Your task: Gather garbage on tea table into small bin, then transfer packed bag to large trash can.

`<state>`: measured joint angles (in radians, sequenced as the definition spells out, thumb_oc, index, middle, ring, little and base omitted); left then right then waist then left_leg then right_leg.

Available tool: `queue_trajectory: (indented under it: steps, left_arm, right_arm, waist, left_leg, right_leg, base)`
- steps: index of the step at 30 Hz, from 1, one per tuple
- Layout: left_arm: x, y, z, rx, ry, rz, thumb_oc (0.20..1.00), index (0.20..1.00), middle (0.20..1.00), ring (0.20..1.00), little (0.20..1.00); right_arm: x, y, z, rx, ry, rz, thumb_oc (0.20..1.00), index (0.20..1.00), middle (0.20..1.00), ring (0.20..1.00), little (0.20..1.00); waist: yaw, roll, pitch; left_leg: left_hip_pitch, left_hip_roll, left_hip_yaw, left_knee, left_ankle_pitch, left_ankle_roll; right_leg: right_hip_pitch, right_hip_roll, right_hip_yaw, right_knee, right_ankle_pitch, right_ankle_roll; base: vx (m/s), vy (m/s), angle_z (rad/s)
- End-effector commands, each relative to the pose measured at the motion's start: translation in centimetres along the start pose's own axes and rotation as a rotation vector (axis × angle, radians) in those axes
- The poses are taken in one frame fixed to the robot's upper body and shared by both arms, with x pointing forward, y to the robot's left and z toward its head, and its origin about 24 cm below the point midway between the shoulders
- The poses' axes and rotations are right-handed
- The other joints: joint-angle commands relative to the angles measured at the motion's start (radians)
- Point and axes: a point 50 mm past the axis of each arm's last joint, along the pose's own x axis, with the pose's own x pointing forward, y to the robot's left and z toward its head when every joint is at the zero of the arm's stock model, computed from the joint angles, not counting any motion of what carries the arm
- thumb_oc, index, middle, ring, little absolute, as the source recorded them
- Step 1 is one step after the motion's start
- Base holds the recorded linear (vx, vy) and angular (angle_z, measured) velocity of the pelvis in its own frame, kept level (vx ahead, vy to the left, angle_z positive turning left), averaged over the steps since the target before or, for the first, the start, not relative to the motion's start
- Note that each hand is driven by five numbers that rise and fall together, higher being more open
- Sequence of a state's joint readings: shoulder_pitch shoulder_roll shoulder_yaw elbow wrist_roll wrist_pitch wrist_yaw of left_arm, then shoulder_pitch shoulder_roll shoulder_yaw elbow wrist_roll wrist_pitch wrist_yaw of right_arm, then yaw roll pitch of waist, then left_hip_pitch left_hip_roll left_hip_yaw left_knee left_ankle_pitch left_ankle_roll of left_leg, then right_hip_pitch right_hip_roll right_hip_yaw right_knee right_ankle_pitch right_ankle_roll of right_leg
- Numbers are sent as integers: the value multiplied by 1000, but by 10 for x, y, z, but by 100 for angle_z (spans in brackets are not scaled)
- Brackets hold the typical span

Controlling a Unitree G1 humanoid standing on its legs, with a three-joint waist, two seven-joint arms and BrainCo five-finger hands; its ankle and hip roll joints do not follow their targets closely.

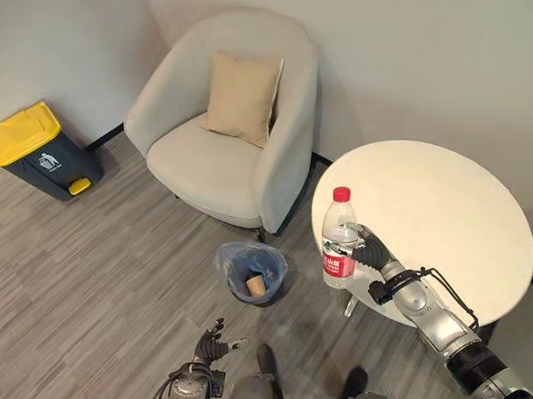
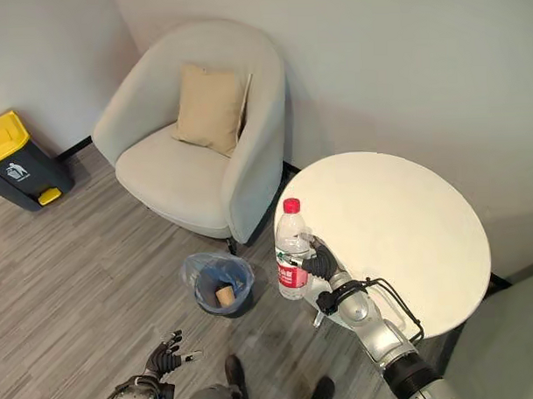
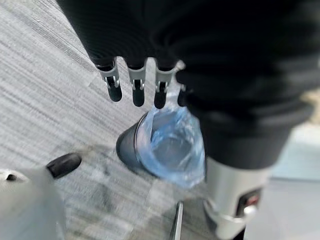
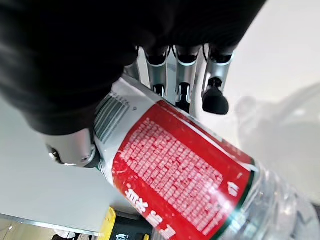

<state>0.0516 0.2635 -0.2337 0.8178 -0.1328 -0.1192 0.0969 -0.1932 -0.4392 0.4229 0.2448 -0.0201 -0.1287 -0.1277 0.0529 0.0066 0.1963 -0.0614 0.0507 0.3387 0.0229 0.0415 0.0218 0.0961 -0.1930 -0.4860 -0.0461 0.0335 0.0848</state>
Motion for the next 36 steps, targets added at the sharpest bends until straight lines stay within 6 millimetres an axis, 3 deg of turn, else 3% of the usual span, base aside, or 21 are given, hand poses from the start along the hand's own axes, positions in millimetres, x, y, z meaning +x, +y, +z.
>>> queue_trajectory:
  steps: [1, 4, 8, 10, 11, 14, 17, 25, 26, 31, 32, 33, 36]
  left_arm:
    - [-3, 17, -2, 56, -14, 39, 1000, 1000, 1000, 1000, 1000]
    - [0, 27, 1, 70, -11, 71, 1000, 1000, 1000, 1000, 1000]
    - [-1, 28, 7, 60, -46, 80, 1000, 1000, 1000, 1000, 1000]
    - [0, 28, 7, 61, -46, 76, 1000, 1000, 1000, 1000, 1000]
    - [-1, 28, 8, 62, -56, 72, 1000, 1000, 1000, 1000, 1000]
    - [-1, 26, 5, 74, -41, 64, 1000, 1000, 1000, 1000, 1000]
    - [0, 21, 2, 88, -26, 43, 1000, 1000, 1000, 1000, 1000]
    - [7, 17, 15, 108, -54, 40, 1000, 1000, 1000, 1000, 1000]
    - [11, 18, 25, 106, -77, 58, 1000, 1000, 1000, 1000, 1000]
    - [16, 27, 47, 72, -154, 104, 1000, 1000, 1000, 1000, 1000]
    - [17, 29, 59, 59, -192, 116, 1000, 1000, 1000, 1000, 1000]
    - [19, 29, 71, 48, -233, 119, 1000, 1000, 1000, 1000, 1000]
    - [21, 31, 92, 50, -298, 126, 1000, 1000, 1000, 1000, 1000]
  right_arm:
    - [19, 2, 43, 28, -197, -4, 200, 200, 200, 200, 200]
    - [22, 8, 49, 43, -218, 12, 200, 200, 200, 200, 200]
    - [21, 11, 53, 26, -239, 40, 200, 200, 200, 200, 200]
    - [18, 11, 49, 13, -229, 49, 200, 200, 200, 200, 200]
    - [15, 11, 48, -13, -229, 63, 200, 200, 200, 200, 200]
    - [13, 11, 47, -20, -233, 75, 200, 200, 200, 200, 200]
    - [12, 11, 46, -60, -231, 107, 200, 200, 200, 200, 200]
    - [27, 19, 61, -127, -285, 136, 200, 200, 200, 200, 200]
    - [38, 23, 69, -118, -297, 134, 200, 200, 200, 200, 200]
    - [66, 17, 94, -152, -339, 69, 200, 200, 200, 200, 200]
    - [73, 6, 98, -157, -335, 4, 200, 200, 200, 200, 200]
    - [79, -10, 99, -156, -317, -74, 200, 200, 200, 200, 200]
    - [90, -31, 107, -157, -305, -176, 200, 200, 200, 200, 200]
  waist:
    - [35, -28, -44]
    - [37, -34, -31]
    - [0, -22, -14]
    - [-23, -24, -6]
    - [-22, -31, 0]
    - [-19, -37, 2]
    - [-13, -36, 7]
    - [-4, -25, 87]
    - [5, -17, 128]
    - [31, 11, 176]
    - [35, 24, 189]
    - [37, 31, 205]
    - [41, 40, 220]
  left_leg:
    - [-42, 5, -32, 125, -144, -33]
    - [-26, -11, -48, 127, -172, -12]
    - [19, -36, -92, 81, -158, 10]
    - [40, -54, -143, 68, -157, 14]
    - [38, -66, -182, 72, -159, 15]
    - [28, -72, -206, 81, -152, 8]
    - [1, -64, -240, 75, -127, -23]
    - [-111, -50, -276, 119, -93, -57]
    - [-169, -48, -284, 150, -85, -61]
    - [-358, -49, -287, 245, -86, -50]
    - [-444, -58, -291, 298, -88, -44]
    - [-521, -62, -296, 374, -125, -47]
    - [-648, -67, -301, 459, -139, -41]
  right_leg:
    - [35, 4, 63, 131, -208, 16]
    - [-38, -12, 127, 243, -203, 34]
    - [-145, 69, 281, 240, -182, 20]
    - [-187, 128, 386, 219, -173, 10]
    - [-186, 134, 415, 206, -158, 7]
    - [-164, 139, 406, 175, -156, -6]
    - [-141, 141, 348, 118, -151, -20]
    - [-184, 132, 257, 124, -161, -44]
    - [-253, 125, 250, 171, -160, -51]
    - [-476, 89, 246, 362, -195, -57]
    - [-562, 67, 243, 443, -221, -65]
    - [-643, 45, 253, 550, -281, -71]
    - [-779, 21, 262, 673, -315, -86]
  base:
    - [143, 185, 12]
    - [104, 131, 4]
    - [111, 62, 13]
    - [158, -37, 17]
    - [116, -69, 53]
    - [25, -129, 110]
    - [3, -144, 47]
    - [-115, -60, 48]
    - [-237, -20, 12]
    - [-213, 68, 10]
    - [-87, 45, 28]
    - [-142, 63, 34]
    - [-107, 28, 43]
